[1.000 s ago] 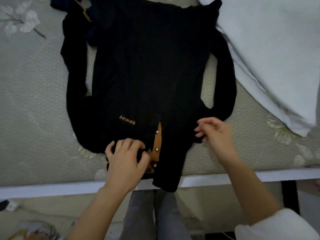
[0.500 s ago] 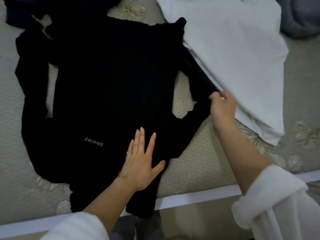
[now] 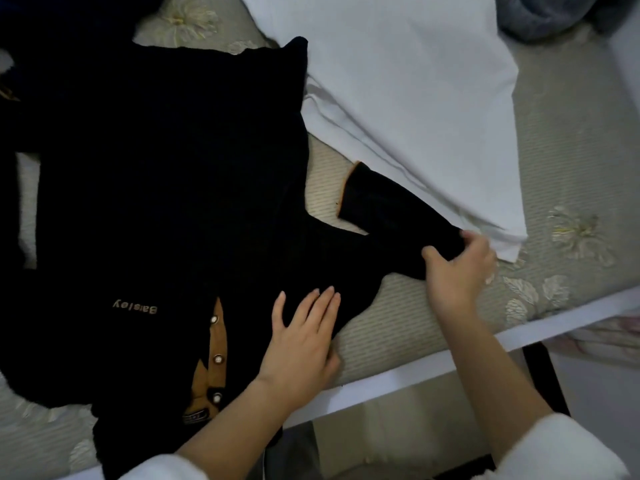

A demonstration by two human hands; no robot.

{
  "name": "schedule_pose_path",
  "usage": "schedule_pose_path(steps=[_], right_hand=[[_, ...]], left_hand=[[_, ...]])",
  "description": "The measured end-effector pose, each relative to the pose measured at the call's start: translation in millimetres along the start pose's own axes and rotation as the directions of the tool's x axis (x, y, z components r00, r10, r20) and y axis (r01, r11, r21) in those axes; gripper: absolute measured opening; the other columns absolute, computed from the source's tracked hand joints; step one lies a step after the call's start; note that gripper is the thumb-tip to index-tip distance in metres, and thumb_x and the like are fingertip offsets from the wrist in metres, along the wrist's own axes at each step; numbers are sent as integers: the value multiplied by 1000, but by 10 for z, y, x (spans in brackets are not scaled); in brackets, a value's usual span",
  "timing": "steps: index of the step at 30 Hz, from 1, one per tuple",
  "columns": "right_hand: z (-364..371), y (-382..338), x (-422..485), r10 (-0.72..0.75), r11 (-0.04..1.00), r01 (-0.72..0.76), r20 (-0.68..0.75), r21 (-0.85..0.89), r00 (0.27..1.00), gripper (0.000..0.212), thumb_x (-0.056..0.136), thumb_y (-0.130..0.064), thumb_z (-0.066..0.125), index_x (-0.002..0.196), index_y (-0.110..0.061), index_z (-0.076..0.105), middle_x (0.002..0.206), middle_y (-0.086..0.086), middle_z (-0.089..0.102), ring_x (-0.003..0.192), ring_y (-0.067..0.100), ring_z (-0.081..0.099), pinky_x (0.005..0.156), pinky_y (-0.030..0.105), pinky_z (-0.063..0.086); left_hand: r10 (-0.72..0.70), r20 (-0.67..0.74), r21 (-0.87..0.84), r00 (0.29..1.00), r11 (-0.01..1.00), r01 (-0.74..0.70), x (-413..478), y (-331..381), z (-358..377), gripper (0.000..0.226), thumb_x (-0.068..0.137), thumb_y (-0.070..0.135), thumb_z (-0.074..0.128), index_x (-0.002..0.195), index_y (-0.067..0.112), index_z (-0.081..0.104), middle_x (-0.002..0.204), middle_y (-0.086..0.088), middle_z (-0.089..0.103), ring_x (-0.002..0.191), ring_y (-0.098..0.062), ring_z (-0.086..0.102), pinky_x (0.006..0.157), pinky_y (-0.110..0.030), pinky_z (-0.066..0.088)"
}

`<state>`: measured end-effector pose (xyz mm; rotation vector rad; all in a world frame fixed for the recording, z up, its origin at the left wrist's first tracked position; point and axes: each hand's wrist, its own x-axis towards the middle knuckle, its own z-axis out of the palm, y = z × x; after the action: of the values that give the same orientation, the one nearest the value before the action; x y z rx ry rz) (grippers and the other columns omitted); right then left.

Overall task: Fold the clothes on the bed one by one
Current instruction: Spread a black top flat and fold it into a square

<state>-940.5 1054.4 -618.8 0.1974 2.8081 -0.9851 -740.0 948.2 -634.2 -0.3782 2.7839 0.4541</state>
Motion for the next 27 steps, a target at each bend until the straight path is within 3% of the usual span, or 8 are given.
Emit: schedule_pose_path(steps=[2, 5, 9, 12, 14, 20, 23, 27], right_hand=[[113, -102, 1, -270, 948, 280, 87, -148, 959, 60, 75, -28, 68, 128, -16, 46, 135, 7, 41, 127, 24, 32, 105, 45, 24], [256, -197, 138, -353, 767, 486, 356, -418, 865, 62, 82, -41, 64, 136, -22, 42, 142, 3, 37, 132, 23, 28, 104, 49, 20], [239, -267, 371, -352, 667, 549, 437, -503, 828, 20, 91, -41, 55, 96, -23, 61, 102, 1, 54, 106, 24, 50, 91, 43, 23], [132, -268, 443, -334, 857, 415, 282, -306, 899, 23, 91, -31, 50, 73, -18, 53, 71, -4, 55, 78, 22, 52, 81, 37, 27], [1, -196, 515, -245, 963, 257, 127, -86, 961, 21, 91, -25, 51, 73, -14, 53, 72, 2, 56, 78, 24, 53, 77, 36, 37], [-417, 6, 628, 124, 948, -44, -241, 314, 963, 17, 94, -18, 50, 86, -6, 59, 78, 3, 53, 73, 13, 47, 65, 24, 36], [-601, -193, 655, 273, 827, -128, -190, 548, 943, 21, 89, -14, 49, 68, -15, 50, 74, 3, 52, 70, 13, 51, 63, 32, 47], [-593, -744, 422, 96, 851, -26, -107, 524, 990, 21, 88, -19, 53, 67, -17, 52, 86, 20, 62, 85, 32, 63, 80, 51, 54]], left_hand=[[-85, 16, -7, 996, 996, 85, 107, 48, -44, 71, 71, 45, 70, 134, 15, 55, 119, -1, 62, 113, -18, 59, 104, -54, 34], [-105, 66, -33, 992, 994, 107, 266, 71, -125, 42, 89, 36, 55, 129, 25, 52, 113, 5, 55, 113, -16, 50, 111, -47, 11], [-2, 30, -230, 1000, 973, 9, 359, 70, -163, 17, 89, 31, 50, 104, 29, 57, 95, 11, 44, 104, -12, 46, 97, -33, 13], [39, -3, -290, 999, 956, -38, 319, 59, -135, 9, 86, 27, 50, 94, 29, 55, 93, 11, 34, 97, -11, 42, 81, -26, 22], [38, 29, -254, 999, 967, -30, 267, 39, -85, 14, 86, 26, 49, 98, 28, 56, 94, 11, 32, 98, -11, 41, 78, -24, 21], [2, 69, -193, 998, 981, 11, 227, 50, 16, 34, 87, 33, 50, 121, 28, 45, 110, 9, 50, 106, -14, 43, 87, -28, 26], [-29, 66, -215, 997, 976, 42, 259, 76, 25, 57, 90, 40, 50, 141, 28, 27, 115, 10, 57, 108, -14, 49, 91, -29, 27], [-57, 35, -249, 998, 966, 64, 276, 79, 0, 54, 98, 28, 38, 149, 25, 22, 116, 8, 60, 107, -12, 52, 92, -27, 29]])
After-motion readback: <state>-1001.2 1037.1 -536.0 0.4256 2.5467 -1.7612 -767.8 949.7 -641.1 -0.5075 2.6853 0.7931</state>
